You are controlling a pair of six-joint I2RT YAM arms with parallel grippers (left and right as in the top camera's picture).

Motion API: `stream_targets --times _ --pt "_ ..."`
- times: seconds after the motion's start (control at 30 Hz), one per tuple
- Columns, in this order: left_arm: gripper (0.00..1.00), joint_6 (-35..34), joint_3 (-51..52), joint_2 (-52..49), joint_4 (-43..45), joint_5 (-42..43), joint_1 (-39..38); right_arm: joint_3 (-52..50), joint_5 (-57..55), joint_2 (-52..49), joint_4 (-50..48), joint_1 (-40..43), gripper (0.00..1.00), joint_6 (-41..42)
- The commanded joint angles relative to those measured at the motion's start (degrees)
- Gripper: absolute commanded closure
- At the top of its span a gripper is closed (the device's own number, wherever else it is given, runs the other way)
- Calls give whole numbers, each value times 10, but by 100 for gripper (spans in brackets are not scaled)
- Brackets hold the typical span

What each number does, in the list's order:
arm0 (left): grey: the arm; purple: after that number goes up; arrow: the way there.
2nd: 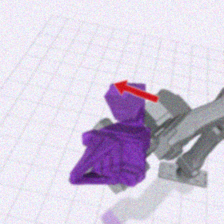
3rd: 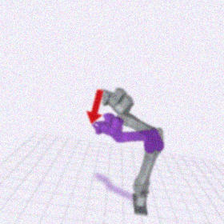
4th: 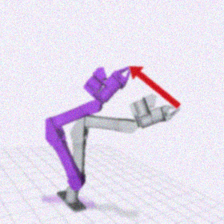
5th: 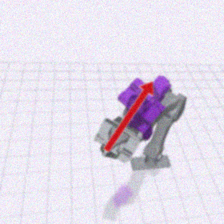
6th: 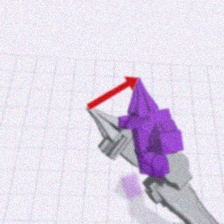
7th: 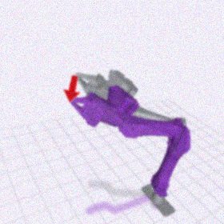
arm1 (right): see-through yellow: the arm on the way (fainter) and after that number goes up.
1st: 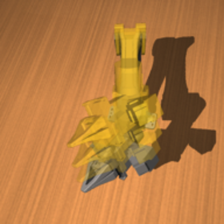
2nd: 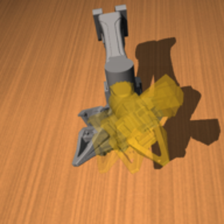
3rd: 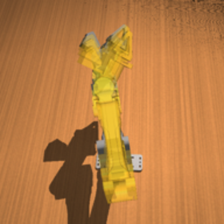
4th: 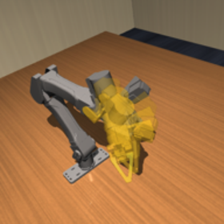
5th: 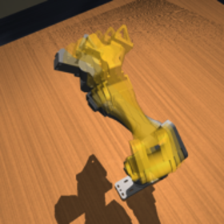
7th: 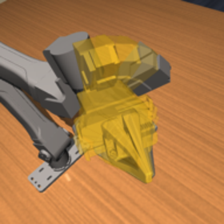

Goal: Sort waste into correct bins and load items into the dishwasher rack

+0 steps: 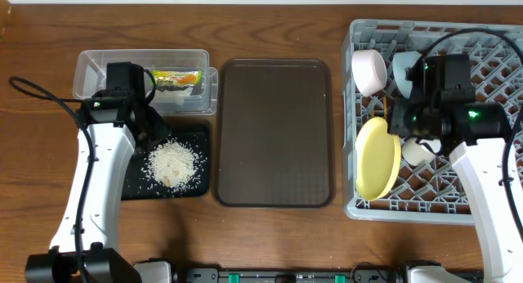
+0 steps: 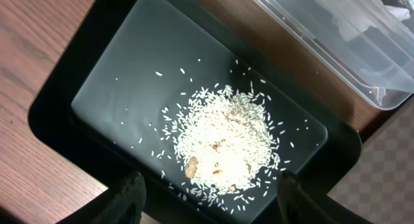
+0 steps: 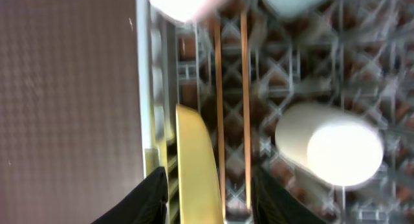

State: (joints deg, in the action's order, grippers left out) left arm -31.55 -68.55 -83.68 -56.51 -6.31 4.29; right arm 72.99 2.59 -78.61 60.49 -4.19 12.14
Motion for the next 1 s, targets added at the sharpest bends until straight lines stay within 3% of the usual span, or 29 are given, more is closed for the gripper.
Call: stream_targets --times 0.0,0.33,0.5,0.97 --pt "33 -5 0 2 -2 -1 1 3 16 6 45 3 59 24" --pt "33 -5 0 2 0 -1 1 3 16 6 176 -14 57 24" --pt "33 -5 0 2 0 -1 1 3 16 6 171 -30 71 25" --pt "32 -5 0 2 0 -1 1 -19 2 6 138 -53 84 33"
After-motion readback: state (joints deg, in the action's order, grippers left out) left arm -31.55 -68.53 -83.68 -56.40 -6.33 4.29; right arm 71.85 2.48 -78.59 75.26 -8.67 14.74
